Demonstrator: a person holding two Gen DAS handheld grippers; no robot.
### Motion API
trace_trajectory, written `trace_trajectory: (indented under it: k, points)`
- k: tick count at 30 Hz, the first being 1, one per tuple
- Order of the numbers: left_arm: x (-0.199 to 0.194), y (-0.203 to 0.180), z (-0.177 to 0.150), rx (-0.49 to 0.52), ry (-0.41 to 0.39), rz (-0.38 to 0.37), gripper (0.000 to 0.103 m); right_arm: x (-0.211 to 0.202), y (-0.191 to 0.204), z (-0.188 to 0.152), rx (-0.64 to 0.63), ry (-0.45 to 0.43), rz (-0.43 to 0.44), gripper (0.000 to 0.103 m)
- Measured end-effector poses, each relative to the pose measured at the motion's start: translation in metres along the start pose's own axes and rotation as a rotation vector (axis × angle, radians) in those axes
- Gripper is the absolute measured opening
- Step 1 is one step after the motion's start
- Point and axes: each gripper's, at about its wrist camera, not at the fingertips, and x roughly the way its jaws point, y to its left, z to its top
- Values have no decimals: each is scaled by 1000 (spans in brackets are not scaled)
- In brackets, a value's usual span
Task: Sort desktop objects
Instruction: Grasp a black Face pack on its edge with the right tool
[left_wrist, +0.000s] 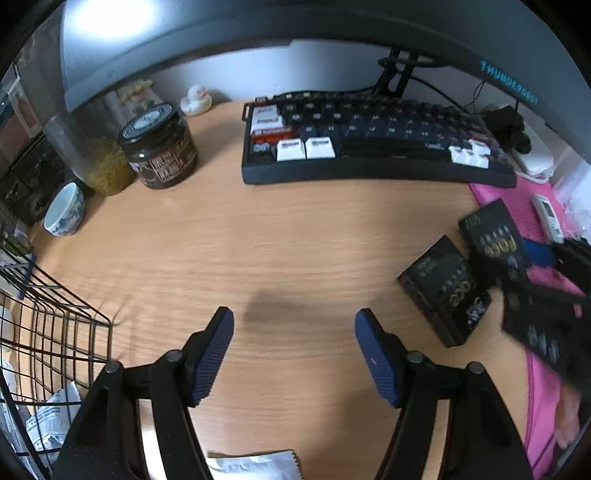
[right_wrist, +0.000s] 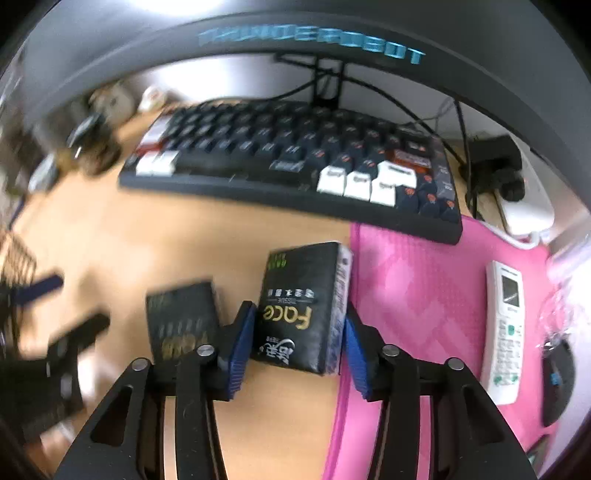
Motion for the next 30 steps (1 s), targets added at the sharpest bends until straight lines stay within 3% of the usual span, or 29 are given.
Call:
trace_trajectory:
  k: [5,8,16,20,30]
  points:
    - [3,-4,-1,15,1,12,73,-16,23,-22,-82,6,63,42]
    - [2,-6,-3,24,-1,6,73,-21,35,-31,-108,11,102,24]
    - [-10,-5,-25,43,2,5,73,-28,52,-60,-104,6,132,21]
    - [-18,-9,-39,68,12,43,73,-41,60,-77,-98,-4,154,20]
    - [-51,-15,-100,117,47,73,73,-84,77,-154,-61,-4,219,20]
